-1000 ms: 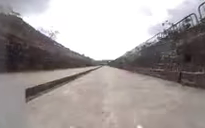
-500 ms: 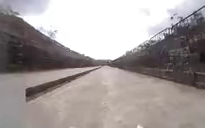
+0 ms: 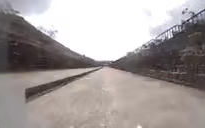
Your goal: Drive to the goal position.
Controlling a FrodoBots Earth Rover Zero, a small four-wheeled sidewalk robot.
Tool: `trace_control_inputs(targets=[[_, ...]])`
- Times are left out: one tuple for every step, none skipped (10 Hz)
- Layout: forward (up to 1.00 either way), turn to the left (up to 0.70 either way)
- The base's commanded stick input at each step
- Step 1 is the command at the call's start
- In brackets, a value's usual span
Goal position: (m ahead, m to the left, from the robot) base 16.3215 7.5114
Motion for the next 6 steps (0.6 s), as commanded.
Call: trace_control_inputs(targets=[[1.0,0.0],[1.0,0.0],[1.0,0.0],[1.0,0.0],[1.0,0.0],[1.0,0.0]])
